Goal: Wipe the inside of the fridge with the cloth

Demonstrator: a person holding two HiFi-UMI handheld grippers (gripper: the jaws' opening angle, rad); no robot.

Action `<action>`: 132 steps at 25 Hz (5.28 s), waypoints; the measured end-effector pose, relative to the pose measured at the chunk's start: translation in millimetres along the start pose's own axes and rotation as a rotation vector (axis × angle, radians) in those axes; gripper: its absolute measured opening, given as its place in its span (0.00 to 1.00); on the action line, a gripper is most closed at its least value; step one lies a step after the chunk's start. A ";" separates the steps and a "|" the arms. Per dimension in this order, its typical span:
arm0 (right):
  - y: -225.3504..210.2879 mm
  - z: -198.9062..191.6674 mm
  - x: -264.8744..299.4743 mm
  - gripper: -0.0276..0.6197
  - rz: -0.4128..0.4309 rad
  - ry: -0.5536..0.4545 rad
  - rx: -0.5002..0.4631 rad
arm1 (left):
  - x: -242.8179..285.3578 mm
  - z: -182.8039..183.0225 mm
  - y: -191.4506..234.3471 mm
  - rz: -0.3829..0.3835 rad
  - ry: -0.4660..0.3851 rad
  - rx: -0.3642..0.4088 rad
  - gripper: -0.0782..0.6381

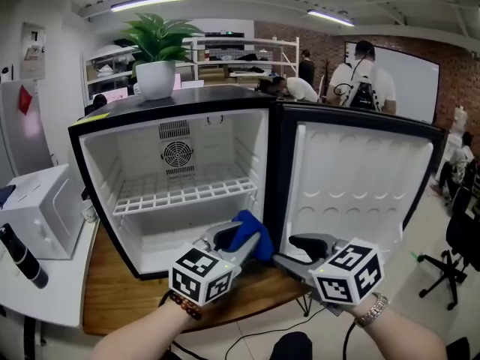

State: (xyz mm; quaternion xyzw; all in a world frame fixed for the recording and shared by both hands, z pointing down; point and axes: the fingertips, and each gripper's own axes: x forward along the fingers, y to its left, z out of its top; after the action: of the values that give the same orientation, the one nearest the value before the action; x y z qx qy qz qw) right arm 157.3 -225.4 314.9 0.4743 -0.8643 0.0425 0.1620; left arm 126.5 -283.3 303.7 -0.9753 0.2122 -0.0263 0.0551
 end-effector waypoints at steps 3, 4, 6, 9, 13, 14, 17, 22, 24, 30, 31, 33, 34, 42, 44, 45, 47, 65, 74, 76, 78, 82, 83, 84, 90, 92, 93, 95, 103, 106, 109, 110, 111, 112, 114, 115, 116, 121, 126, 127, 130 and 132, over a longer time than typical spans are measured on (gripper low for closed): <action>-2.3 4.8 -8.7 0.40 0.034 0.006 -0.047 | -3.4 8.6 -26.5 -0.111 -0.024 0.035 0.27; -1.9 5.9 -10.5 0.41 0.050 0.011 -0.065 | -4.4 10.3 -34.4 -0.148 -0.028 0.044 0.27; 0.7 7.7 -12.9 0.44 0.086 0.024 -0.104 | -6.0 12.9 -48.3 -0.216 -0.034 0.057 0.27; 7.7 7.0 -15.5 0.47 0.155 0.057 -0.160 | -8.4 15.7 -66.7 -0.308 -0.038 0.068 0.27; 17.0 0.4 -19.5 0.51 0.246 0.093 -0.198 | -10.6 14.7 -87.7 -0.414 -0.025 0.085 0.27; 18.9 -0.7 -20.6 0.51 0.264 0.094 -0.201 | -11.1 15.2 -91.1 -0.435 -0.026 0.082 0.27; 24.7 -2.6 -24.0 0.51 0.303 0.095 -0.217 | -13.1 18.5 -99.0 -0.497 -0.030 0.061 0.27; 34.4 -8.0 -26.8 0.45 0.330 0.100 -0.283 | -11.6 22.0 -112.2 -0.597 -0.018 0.017 0.27; 29.7 -12.4 -27.9 0.39 0.289 0.100 -0.306 | -9.0 20.6 -115.2 -0.603 -0.006 0.016 0.28; -9.3 -14.4 -40.2 0.23 0.118 0.056 -0.239 | 5.9 17.9 -97.3 -0.444 -0.007 0.019 0.34; -17.8 -11.9 -43.6 0.23 0.083 0.042 -0.223 | 9.9 18.1 -90.3 -0.400 -0.013 0.001 0.35; -35.1 -5.2 -51.2 0.23 0.011 0.008 -0.190 | 19.8 14.3 -75.9 -0.300 -0.007 -0.027 0.36; -43.5 -1.1 -55.2 0.23 -0.027 -0.011 -0.175 | 25.7 10.0 -69.7 -0.248 0.007 -0.034 0.36; -80.2 45.2 -72.8 0.22 -0.264 -0.181 -0.121 | 65.1 -25.3 -48.1 0.046 0.097 -0.104 0.36; -83.1 61.0 -73.6 0.22 -0.301 -0.228 -0.121 | 71.2 -29.7 -48.3 0.089 0.101 -0.103 0.36; -82.9 69.6 -73.5 0.22 -0.312 -0.252 -0.124 | 73.5 -31.3 -47.6 0.112 0.100 -0.104 0.36; -80.4 88.5 -73.2 0.22 -0.328 -0.299 -0.140 | 77.3 -33.9 -44.8 0.159 0.097 -0.105 0.36; -90.2 180.0 -57.5 0.22 -0.501 -0.434 -0.193 | 92.7 -54.9 -44.9 0.227 0.115 -0.108 0.31; -106.6 180.8 -66.6 0.20 -0.569 -0.440 -0.178 | 90.2 -55.1 -44.3 0.226 0.102 -0.138 0.30; -113.2 179.3 -71.2 0.20 -0.583 -0.439 -0.165 | 89.7 -55.1 -44.0 0.226 0.102 -0.138 0.30; -115.7 177.9 -75.3 0.20 -0.598 -0.437 -0.170 | 89.2 -55.2 -44.5 0.223 0.101 -0.138 0.30; -121.9 173.2 -85.6 0.20 -0.629 -0.435 -0.170 | 89.0 -55.7 -44.3 0.223 0.097 -0.141 0.30; -124.2 171.9 -89.0 0.20 -0.637 -0.436 -0.168 | 89.1 -55.8 -44.3 0.223 0.097 -0.141 0.30; -126.4 170.7 -92.7 0.20 -0.645 -0.436 -0.165 | 89.0 -55.8 -44.3 0.223 0.097 -0.142 0.30; -143.4 160.8 -119.3 0.20 -0.701 -0.432 -0.147 | 88.1 -56.1 -44.5 0.223 0.095 -0.146 0.30; -149.4 156.9 -128.7 0.20 -0.720 -0.430 -0.146 | 87.5 -55.8 -44.7 0.223 0.093 -0.150 0.30; -152.0 155.3 -133.1 0.20 -0.729 -0.429 -0.145 | 87.1 -55.8 -44.6 0.224 0.092 -0.152 0.30; -157.8 152.0 -142.9 0.20 -0.746 -0.427 -0.143 | 86.5 -56.0 -44.8 0.225 0.093 -0.154 0.30; -190.5 132.6 -193.2 0.20 -0.839 -0.419 -0.109 | 84.9 -51.4 -43.9 0.236 0.075 -0.151 0.30; -201.6 126.2 -210.6 0.20 -0.873 -0.418 -0.091 | 85.0 -53.8 -44.1 0.235 0.081 -0.154 0.30; -212.1 119.8 -227.6 0.20 -0.911 -0.413 -0.079 | 84.5 -53.3 -44.6 0.235 0.080 -0.153 0.29; -215.6 117.7 -233.7 0.20 -0.923 -0.412 -0.076 | 84.5 -53.2 -44.7 0.235 0.080 -0.153 0.29; -218.9 115.7 -239.9 0.20 -0.934 -0.411 -0.072 | 84.5 -53.0 -44.8 0.236 0.080 -0.152 0.29; -222.1 113.6 -245.9 0.20 -0.945 -0.410 -0.068 | 84.5 -52.8 -44.8 0.237 0.080 -0.152 0.29; -228.3 109.4 -257.5 0.20 -0.970 -0.409 -0.056 | 84.4 -52.7 -44.7 0.239 0.079 -0.152 0.29; -231.1 107.4 -262.8 0.20 -0.982 -0.410 -0.050 | 84.3 -52.8 -44.7 0.240 0.079 -0.152 0.29; -233.6 105.4 -268.0 0.20 -0.994 -0.410 -0.044 | 84.2 -53.0 -44.6 0.240 0.079 -0.153 0.29; -239.4 101.0 -283.3 0.20 -1.023 -0.407 -0.040 | 83.7 -53.0 -44.8 0.243 0.081 -0.158 0.29; -217.1 107.4 -270.7 0.20 -0.977 -0.441 -0.050 | 85.2 -54.0 -45.7 0.241 0.079 -0.161 0.29; -205.0 111.9 -261.3 0.20 -0.947 -0.452 -0.065 | 85.4 -54.1 -45.9 0.239 0.080 -0.162 0.29; -164.7 124.4 -220.5 0.20 -0.835 -0.474 -0.110 | 86.1 -53.4 -45.8 0.236 0.079 -0.163 0.29; -141.9 128.0 -188.8 0.20 -0.758 -0.473 -0.119 | 86.7 -52.8 -45.8 0.234 0.079 -0.162 0.29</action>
State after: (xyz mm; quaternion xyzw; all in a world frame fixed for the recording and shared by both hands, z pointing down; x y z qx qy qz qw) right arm 338.8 -179.9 122.3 0.7438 -0.6439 -0.1792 -0.0089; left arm 220.2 -283.2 364.0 -0.9434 0.3277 -0.0410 -0.0295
